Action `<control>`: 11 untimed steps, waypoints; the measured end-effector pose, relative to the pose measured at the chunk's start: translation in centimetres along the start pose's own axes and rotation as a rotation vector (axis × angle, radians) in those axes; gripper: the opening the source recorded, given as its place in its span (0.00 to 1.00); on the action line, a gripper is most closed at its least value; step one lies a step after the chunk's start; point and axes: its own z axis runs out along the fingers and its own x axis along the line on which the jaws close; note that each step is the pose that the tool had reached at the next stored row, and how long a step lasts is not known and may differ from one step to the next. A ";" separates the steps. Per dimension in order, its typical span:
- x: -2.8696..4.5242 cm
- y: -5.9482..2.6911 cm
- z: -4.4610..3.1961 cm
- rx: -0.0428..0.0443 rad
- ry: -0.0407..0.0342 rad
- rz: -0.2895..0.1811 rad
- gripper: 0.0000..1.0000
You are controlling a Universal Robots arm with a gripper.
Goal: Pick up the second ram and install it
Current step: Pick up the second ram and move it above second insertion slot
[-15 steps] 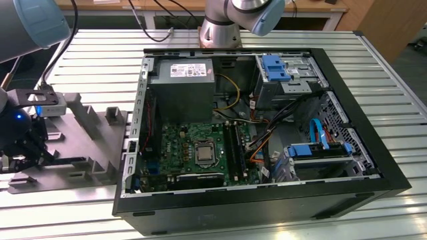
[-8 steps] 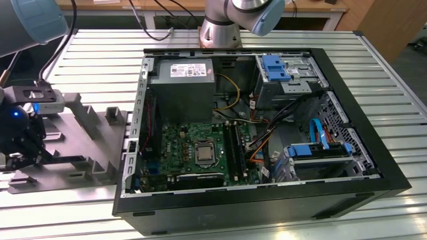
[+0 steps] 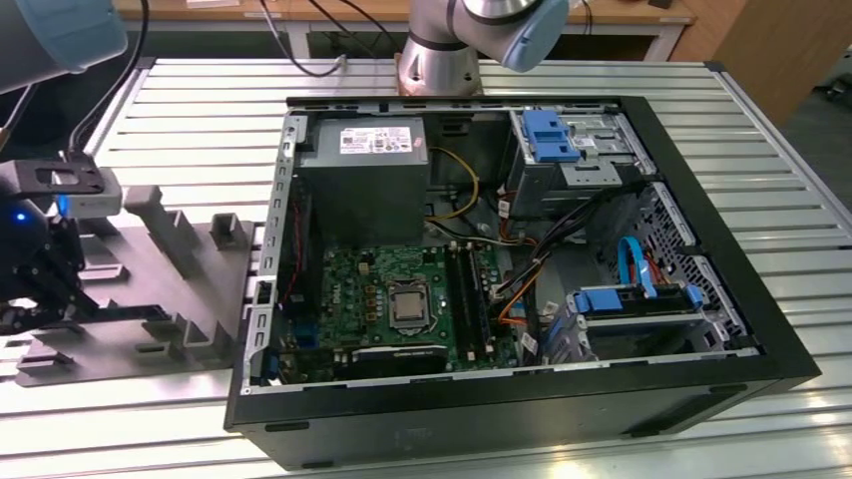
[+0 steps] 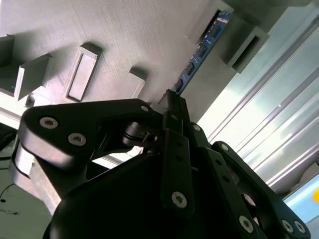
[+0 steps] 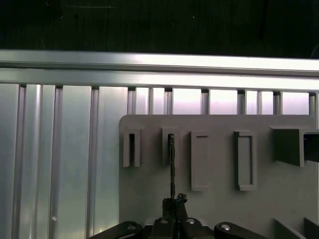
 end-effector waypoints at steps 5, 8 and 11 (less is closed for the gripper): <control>-0.02 0.01 -0.86 0.0000 0.0000 0.000 0.12; -0.03 0.01 -1.42 0.0001 -0.0001 0.000 0.12; -0.04 0.02 -2.03 0.0000 0.0000 0.000 0.12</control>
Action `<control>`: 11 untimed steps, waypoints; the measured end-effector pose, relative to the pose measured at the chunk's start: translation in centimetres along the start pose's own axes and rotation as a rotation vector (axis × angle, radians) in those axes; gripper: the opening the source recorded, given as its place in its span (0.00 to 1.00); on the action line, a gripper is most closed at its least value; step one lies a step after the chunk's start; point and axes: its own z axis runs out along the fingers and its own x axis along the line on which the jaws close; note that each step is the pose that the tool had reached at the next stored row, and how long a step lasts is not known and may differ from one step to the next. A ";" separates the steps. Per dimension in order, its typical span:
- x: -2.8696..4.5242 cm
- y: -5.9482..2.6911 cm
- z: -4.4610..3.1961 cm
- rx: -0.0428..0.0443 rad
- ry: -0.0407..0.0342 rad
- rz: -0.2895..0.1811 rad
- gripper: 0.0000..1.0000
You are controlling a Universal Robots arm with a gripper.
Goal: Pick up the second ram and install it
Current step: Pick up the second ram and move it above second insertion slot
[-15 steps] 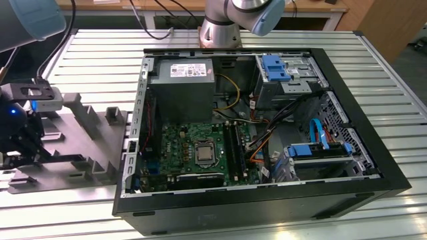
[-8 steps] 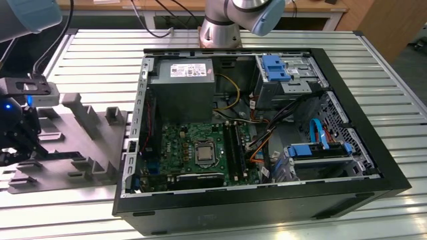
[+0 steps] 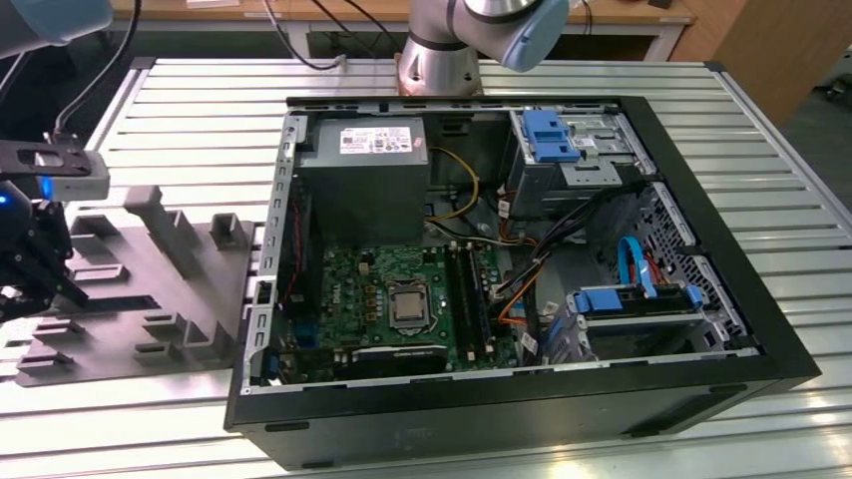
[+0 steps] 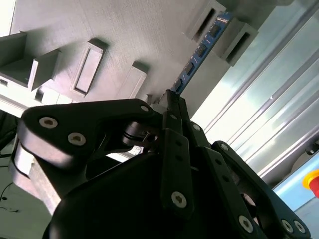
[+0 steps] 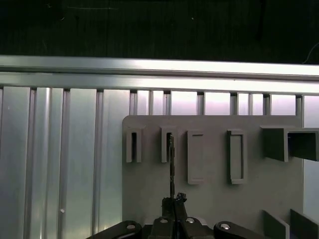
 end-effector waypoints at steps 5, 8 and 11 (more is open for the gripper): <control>-0.02 0.01 -1.22 0.0001 0.0000 0.000 0.12; -0.04 0.02 -1.97 0.0001 -0.0001 0.000 0.12; -0.05 0.03 -2.75 0.0000 0.0000 0.000 0.12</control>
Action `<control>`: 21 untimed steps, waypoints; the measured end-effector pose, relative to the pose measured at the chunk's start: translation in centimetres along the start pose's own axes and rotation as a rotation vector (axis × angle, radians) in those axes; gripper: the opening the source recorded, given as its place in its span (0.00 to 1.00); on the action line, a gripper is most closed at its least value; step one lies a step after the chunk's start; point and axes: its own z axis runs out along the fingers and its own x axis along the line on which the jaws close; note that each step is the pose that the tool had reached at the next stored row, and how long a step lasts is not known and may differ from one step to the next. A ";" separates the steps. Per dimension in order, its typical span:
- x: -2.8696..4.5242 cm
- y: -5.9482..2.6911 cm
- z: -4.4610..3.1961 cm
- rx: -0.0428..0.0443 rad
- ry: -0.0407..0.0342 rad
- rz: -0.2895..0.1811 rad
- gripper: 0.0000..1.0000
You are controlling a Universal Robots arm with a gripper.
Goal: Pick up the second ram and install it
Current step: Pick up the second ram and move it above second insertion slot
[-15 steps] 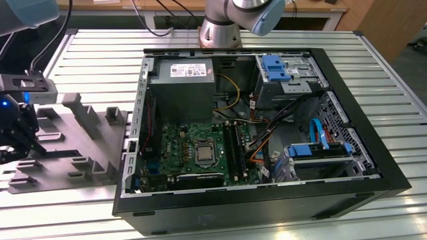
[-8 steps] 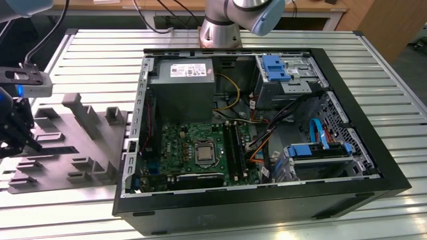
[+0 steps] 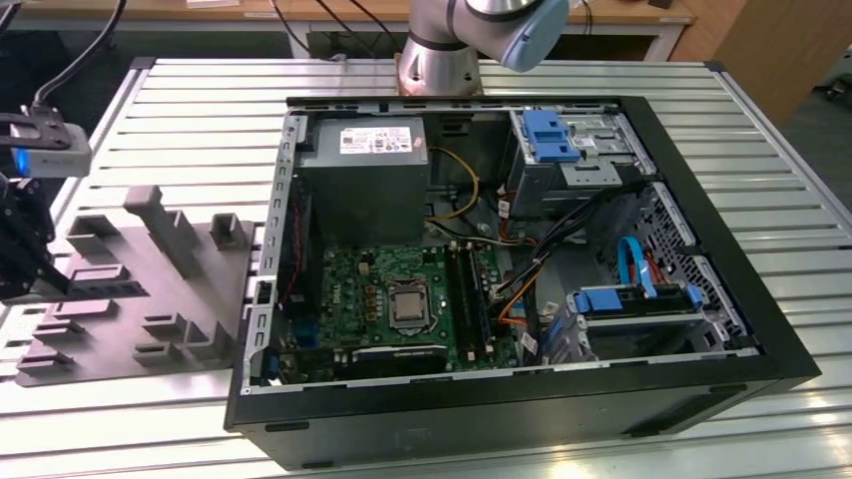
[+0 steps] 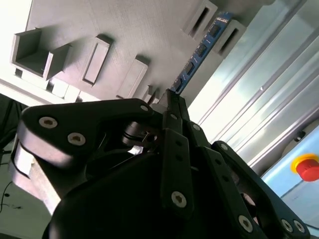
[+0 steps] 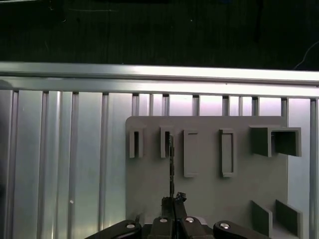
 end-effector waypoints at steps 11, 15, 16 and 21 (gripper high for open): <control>-0.08 0.03 -2.90 0.0000 0.0000 0.000 0.12; -0.12 0.04 -4.07 0.0000 0.0000 0.000 0.12; -0.12 0.05 -4.36 0.0000 0.0000 0.000 0.12; -0.18 0.06 -5.78 0.0001 0.0000 0.000 0.12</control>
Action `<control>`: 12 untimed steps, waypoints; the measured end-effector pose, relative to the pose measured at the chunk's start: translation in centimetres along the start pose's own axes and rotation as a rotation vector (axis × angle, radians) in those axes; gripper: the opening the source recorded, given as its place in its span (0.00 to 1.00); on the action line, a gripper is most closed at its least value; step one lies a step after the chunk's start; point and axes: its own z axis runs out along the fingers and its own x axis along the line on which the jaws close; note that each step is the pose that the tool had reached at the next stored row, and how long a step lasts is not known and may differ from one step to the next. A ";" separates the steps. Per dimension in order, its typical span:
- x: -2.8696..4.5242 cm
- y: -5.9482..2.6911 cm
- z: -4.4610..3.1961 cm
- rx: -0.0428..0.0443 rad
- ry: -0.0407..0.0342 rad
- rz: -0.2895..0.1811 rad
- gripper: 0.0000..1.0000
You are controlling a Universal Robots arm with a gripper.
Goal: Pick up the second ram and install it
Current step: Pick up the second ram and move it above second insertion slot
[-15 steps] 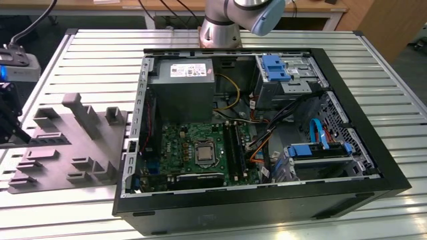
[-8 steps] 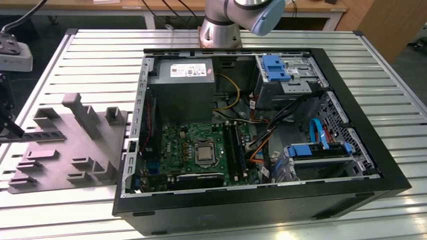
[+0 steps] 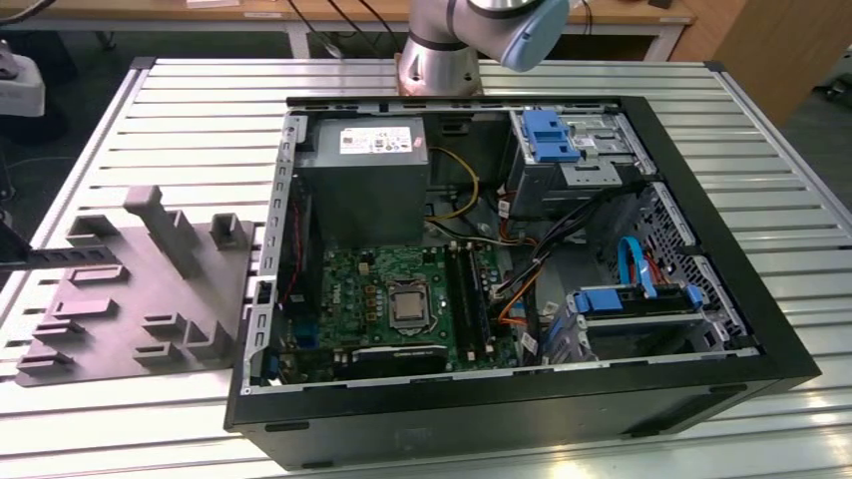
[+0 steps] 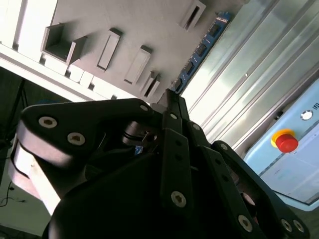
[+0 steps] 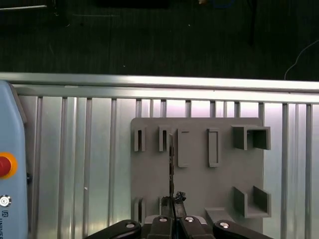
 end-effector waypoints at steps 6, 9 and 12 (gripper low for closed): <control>-0.05 0.02 -1.90 0.0001 -0.0001 0.000 0.12; -0.07 0.03 -2.91 0.0001 0.0000 0.000 0.12; -0.10 0.04 -3.84 0.0003 0.0000 0.000 0.12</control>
